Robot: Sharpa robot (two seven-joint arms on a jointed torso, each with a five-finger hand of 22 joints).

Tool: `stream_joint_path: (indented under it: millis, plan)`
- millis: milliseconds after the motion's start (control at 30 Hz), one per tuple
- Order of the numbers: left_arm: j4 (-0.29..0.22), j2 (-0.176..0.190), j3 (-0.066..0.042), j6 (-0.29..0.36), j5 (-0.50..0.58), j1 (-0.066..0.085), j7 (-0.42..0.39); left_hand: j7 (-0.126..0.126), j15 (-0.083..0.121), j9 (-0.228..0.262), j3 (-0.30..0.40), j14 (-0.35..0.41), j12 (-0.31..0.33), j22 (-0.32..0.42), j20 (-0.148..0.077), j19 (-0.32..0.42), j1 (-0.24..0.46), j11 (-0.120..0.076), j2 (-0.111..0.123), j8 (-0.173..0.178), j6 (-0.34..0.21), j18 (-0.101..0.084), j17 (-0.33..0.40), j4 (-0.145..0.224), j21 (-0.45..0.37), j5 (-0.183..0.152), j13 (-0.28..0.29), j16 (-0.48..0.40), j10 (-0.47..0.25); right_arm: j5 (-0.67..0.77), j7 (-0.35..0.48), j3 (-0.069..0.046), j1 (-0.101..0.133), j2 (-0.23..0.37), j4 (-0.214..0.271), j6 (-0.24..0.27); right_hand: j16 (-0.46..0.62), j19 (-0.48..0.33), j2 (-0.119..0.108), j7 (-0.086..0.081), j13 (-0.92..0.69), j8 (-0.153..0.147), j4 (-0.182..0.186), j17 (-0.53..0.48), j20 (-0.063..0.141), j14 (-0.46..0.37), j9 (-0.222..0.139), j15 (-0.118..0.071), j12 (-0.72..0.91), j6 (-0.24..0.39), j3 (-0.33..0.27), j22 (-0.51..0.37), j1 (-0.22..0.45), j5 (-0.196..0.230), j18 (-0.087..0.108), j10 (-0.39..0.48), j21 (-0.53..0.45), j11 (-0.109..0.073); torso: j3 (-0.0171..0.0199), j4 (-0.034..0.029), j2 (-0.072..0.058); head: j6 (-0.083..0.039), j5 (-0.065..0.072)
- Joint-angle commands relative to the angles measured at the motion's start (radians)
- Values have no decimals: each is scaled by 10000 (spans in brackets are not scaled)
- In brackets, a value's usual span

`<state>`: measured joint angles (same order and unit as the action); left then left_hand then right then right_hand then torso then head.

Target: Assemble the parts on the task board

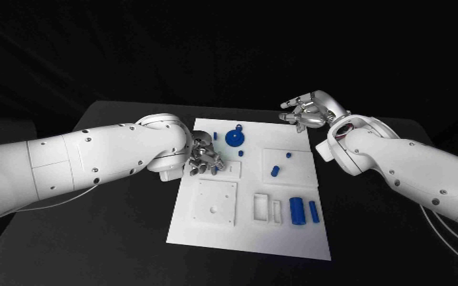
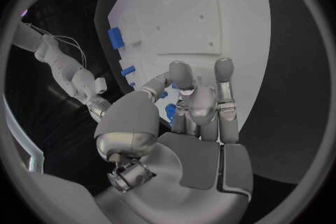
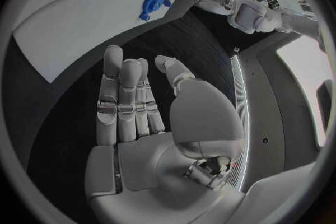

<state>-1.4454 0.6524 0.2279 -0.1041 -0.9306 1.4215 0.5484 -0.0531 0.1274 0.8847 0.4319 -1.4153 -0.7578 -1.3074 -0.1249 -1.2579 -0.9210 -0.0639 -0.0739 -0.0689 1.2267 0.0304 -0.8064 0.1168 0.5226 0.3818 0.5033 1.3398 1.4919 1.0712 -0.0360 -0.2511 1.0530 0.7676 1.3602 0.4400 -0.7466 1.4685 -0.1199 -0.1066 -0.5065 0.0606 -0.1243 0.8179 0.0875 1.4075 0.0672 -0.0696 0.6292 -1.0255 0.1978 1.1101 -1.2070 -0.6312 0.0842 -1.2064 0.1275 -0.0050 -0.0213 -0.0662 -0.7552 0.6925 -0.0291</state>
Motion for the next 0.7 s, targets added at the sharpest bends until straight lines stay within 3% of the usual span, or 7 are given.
stream_joint_path:
  millis: [33, 700]
  plan:
    - [153, 35, 104, -451, -128, -76, 628, 1091, 14, 34, 799, -45, -74, -181, 97, 24, -61, -328, -225, -32, 1897, 168, -38, 656, 27, -347, 44, 38, 186, 49, 46, -5, -4, 0, 13, -79, -42, 230, 6, -40, 14, 18, 1, -15, 48, -45, -16, -37, -47, 13, 34, 9, 118, -33, 61, 52, 60, -32, 3, 0, -4, -8, 5]
    - [283, -139, 112, -770, -26, -52, 715, 1106, -3, 79, 545, -58, -104, -183, 156, 12, -194, -327, -268, -28, 1938, 205, -140, 273, -6, -815, 151, 62, 185, 49, 48, -5, -4, 12, 35, -108, -43, 229, -12, -37, 19, 19, -52, -11, 50, -45, -15, -40, -51, -1, 84, 23, 123, -97, 63, 46, 64, -34, 7, -1, -2, -21, -14]
